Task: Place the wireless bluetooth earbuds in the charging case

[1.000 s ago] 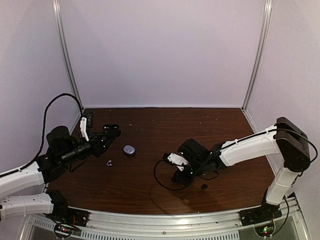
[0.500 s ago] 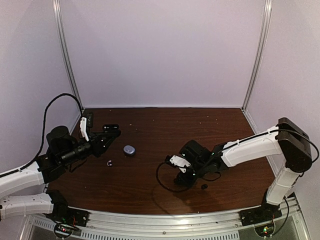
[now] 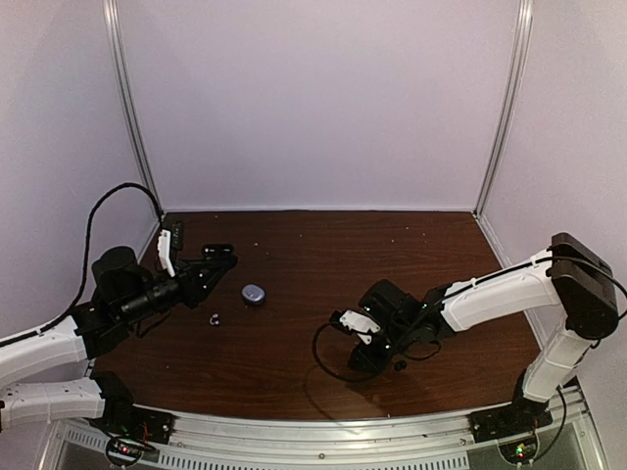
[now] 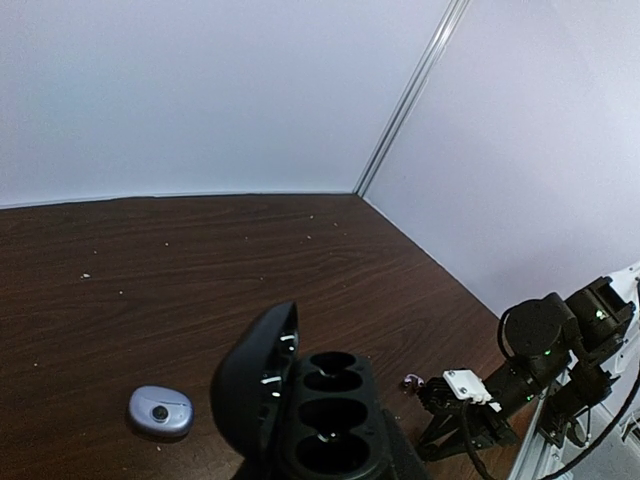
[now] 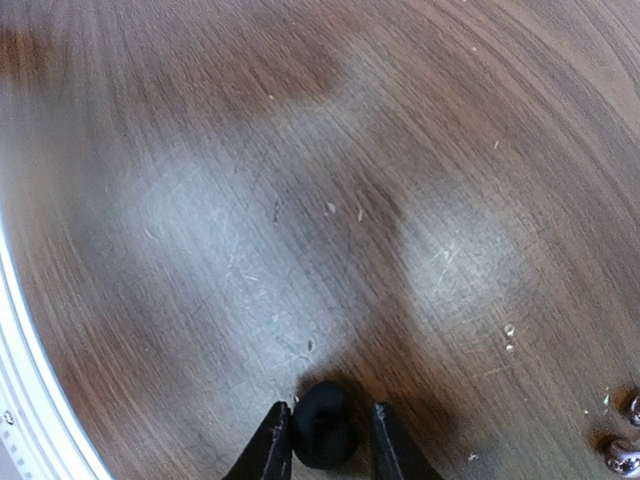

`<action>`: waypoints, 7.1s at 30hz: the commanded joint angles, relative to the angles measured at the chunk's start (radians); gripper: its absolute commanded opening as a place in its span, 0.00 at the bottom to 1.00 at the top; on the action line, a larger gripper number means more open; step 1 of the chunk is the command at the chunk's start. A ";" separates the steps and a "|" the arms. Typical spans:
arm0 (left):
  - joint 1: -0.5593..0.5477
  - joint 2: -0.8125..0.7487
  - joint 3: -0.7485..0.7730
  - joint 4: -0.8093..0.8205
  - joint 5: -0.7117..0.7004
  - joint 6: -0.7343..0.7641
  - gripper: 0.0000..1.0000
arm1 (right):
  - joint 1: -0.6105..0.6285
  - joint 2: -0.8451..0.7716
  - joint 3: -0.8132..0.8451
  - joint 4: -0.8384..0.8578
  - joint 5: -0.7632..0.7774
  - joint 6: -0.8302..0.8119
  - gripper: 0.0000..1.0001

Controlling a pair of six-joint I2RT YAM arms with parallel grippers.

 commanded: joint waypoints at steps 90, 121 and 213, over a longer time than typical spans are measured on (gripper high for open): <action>-0.289 0.301 0.087 0.316 0.501 0.456 0.00 | 0.394 -0.270 0.473 -0.020 0.337 -0.264 0.00; -0.310 0.292 0.097 0.295 0.471 0.456 0.00 | 0.417 -0.209 0.488 -0.061 0.462 -0.319 0.00; -0.309 0.255 0.076 0.351 0.456 0.416 0.00 | 0.480 -0.169 0.467 -0.055 0.503 -0.319 0.07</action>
